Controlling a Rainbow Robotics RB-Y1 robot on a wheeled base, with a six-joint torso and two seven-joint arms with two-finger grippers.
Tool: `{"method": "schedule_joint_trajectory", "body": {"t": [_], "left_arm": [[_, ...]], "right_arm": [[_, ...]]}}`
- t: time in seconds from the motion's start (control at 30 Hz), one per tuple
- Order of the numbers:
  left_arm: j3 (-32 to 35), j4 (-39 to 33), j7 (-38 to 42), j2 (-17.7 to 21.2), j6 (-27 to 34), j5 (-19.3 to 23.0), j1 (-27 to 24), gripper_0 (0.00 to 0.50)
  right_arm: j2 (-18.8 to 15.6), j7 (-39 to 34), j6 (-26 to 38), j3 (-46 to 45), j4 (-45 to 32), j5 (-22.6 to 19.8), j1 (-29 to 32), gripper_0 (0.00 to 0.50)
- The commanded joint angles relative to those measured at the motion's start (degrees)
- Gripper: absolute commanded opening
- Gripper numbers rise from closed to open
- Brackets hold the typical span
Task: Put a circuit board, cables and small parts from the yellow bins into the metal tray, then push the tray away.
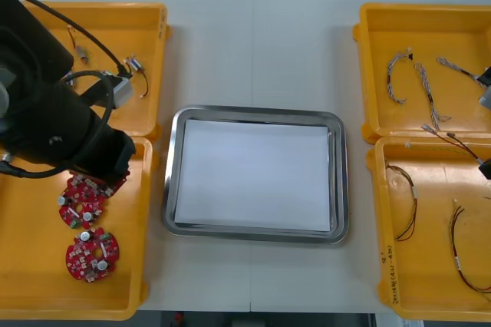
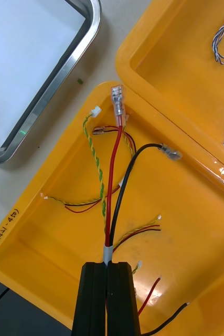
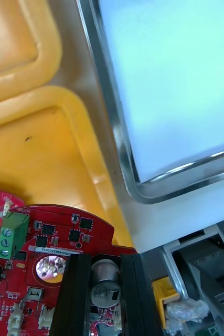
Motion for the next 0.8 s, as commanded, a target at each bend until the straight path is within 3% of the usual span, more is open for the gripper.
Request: {"method": "schedule_joint_trajectory", "body": {"t": [0.03, 0.17, 0.63, 0.8], "left_arm": [[-6.07, -0.8, 3.87, -3.49, 0.58, -4.64, -5.47, 0.001], [-10.02, -0.09, 6.25, -5.77, 0.49, -7.45, -8.11, 0.001], [-20.48, 2.1, 18.81, -11.75, -4.87, -10.7, -14.61, 0.001], [-25.67, 2.81, 21.54, -13.16, -7.16, -15.19, -15.31, 0.001]], "right_arm": [[-2.25, -2.52, -0.45, 0.58, -0.29, 0.93, -1.21, 0.0], [-2.25, -2.43, -0.27, 0.58, -0.29, 1.54, -1.21, 0.0], [-2.25, -2.08, 0.87, 0.76, -0.29, 3.65, -1.21, 0.0], [-2.25, -2.08, 0.87, 0.76, -0.29, 3.83, -1.21, 0.0]]}}
